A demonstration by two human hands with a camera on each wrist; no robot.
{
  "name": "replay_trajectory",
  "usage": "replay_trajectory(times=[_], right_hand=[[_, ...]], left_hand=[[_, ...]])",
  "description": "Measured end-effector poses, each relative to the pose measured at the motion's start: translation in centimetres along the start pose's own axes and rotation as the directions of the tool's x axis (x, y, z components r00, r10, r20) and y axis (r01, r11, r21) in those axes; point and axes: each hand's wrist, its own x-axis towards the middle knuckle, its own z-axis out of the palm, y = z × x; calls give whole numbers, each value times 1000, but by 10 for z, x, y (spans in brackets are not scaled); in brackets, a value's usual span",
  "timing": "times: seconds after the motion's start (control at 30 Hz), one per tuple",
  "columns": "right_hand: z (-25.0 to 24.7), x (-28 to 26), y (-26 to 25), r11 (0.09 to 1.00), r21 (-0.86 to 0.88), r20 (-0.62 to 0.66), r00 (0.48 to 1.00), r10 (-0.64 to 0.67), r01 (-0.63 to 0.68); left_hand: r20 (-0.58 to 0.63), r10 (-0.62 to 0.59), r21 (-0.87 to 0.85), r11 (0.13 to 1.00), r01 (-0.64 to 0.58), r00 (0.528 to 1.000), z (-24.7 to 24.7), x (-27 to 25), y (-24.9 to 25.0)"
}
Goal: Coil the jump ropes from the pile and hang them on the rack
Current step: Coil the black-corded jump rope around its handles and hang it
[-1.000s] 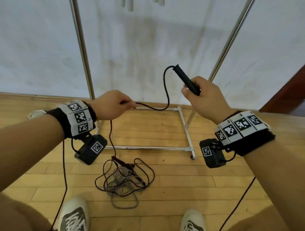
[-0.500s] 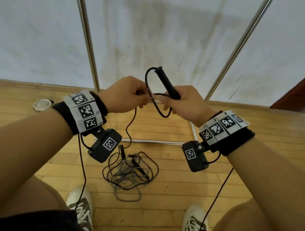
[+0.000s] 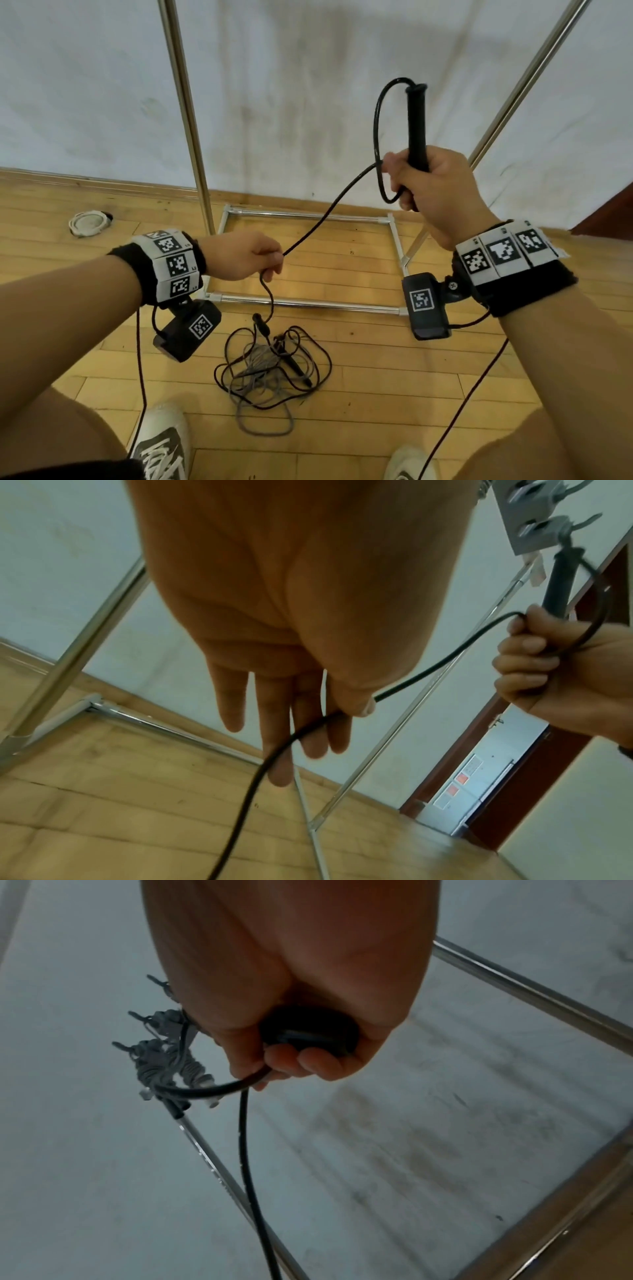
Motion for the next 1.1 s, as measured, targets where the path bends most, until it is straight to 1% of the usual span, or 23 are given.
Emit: replay_trajectory(times=[0.03, 0.1, 0.17, 0.23, 0.33, 0.37, 0.43, 0.47, 0.5, 0.53, 0.6, 0.63, 0.73, 0.83, 0.87, 0.93, 1.03, 1.1], right_hand=[[-3, 3, 5, 999, -35, -16, 1000, 25, -25], [-9, 9, 20, 981, -170, -44, 995, 91, -97], [-14, 13, 36, 929, -335, -56, 988, 147, -157], [-17, 12, 48, 879, -435, -50, 980, 191, -194], [-13, 8, 52, 865, -459, -28, 977, 214, -202], [-9, 6, 51, 882, -426, -13, 976, 218, -203], [1, 0, 46, 934, -300, 41, 975, 218, -196], [8, -4, 43, 952, -256, 79, 978, 194, -168], [14, -7, 41, 961, -253, 112, 983, 146, -114], [19, -10, 39, 954, -297, 134, 988, 81, -38], [29, -14, 37, 891, -437, 172, 984, -53, 124], [32, -15, 36, 863, -477, 186, 978, -89, 169], [33, -16, 33, 841, -498, 180, 974, -137, 211], [31, -14, 29, 829, -496, 173, 965, -197, 258], [31, -14, 27, 828, -499, 173, 965, -195, 257], [32, -14, 24, 839, -501, 147, 976, -160, 213], [33, -14, 18, 864, -473, 84, 985, -152, 173], [32, -13, 11, 888, -427, 55, 985, -163, 171]], left_hand=[[-45, -13, 14, 1000, 14, 999, -3, 1, -2], [-156, -37, 46, 998, 44, 987, -10, 3, -3], [-247, -42, 78, 995, 63, 968, -17, 6, -2], [-295, -26, 104, 993, 59, 955, -20, 8, 3], [-301, -4, 130, 991, 45, 954, -19, 10, 16], [-301, 11, 127, 991, 29, 954, -17, 11, 21], [-306, 50, 127, 992, -11, 951, -13, 11, 34], [-310, 70, 128, 991, -31, 948, -12, 11, 41], [-313, 91, 124, 991, -55, 945, -11, 10, 48], [-316, 115, 116, 990, -82, 942, -11, 10, 54], [-344, 158, 92, 987, -134, 926, -12, 8, 64], [-370, 167, 67, 986, -153, 914, -12, 6, 68], [-442, 137, -62, 981, -183, 886, -16, 3, 73], [-489, 119, -102, 976, -192, 864, -21, 2, 69], [-490, 119, -107, 975, -195, 864, -21, 2, 66], [-444, 119, -117, 975, -189, 888, -20, 3, 59], [-299, 107, -164, 973, -161, 948, -12, 6, 46], [-190, 99, -161, 978, -130, 977, -7, 8, 38]])
